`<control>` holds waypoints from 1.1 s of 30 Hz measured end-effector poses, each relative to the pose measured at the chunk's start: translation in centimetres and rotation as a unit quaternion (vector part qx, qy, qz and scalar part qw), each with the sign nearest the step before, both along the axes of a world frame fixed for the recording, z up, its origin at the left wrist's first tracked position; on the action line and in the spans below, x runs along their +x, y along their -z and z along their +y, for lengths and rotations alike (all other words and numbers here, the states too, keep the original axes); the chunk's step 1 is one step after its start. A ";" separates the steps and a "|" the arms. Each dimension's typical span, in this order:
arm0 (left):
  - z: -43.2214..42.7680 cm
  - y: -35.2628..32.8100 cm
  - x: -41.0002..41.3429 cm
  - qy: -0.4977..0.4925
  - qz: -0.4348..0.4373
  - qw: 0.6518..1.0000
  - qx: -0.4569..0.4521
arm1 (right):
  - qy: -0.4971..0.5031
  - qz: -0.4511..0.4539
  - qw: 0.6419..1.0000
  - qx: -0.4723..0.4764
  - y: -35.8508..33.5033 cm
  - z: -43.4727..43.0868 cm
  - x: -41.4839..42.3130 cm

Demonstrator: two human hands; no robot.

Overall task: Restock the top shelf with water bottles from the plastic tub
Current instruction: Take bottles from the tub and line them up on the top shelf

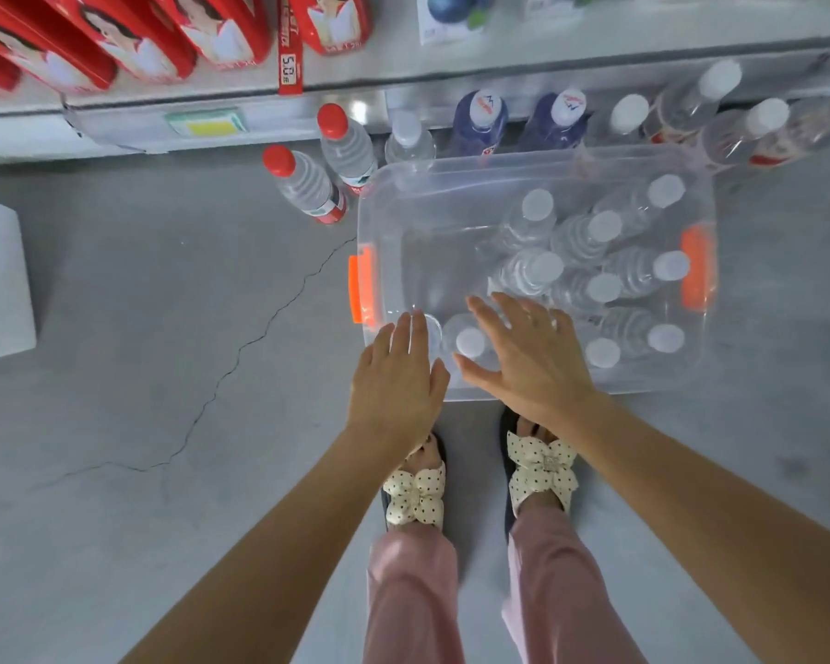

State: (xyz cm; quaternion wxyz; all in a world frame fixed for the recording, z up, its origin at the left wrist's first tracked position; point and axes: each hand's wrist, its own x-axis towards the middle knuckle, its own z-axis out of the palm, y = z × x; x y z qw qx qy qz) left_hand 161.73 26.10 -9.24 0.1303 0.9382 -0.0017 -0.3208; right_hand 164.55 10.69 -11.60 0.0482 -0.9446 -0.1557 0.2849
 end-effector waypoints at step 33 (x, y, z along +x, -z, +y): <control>-1.4 10.1 2.3 -0.442 0.086 0.855 -0.256 | 0.154 0.238 0.931 0.231 10.1 -1.2 5.9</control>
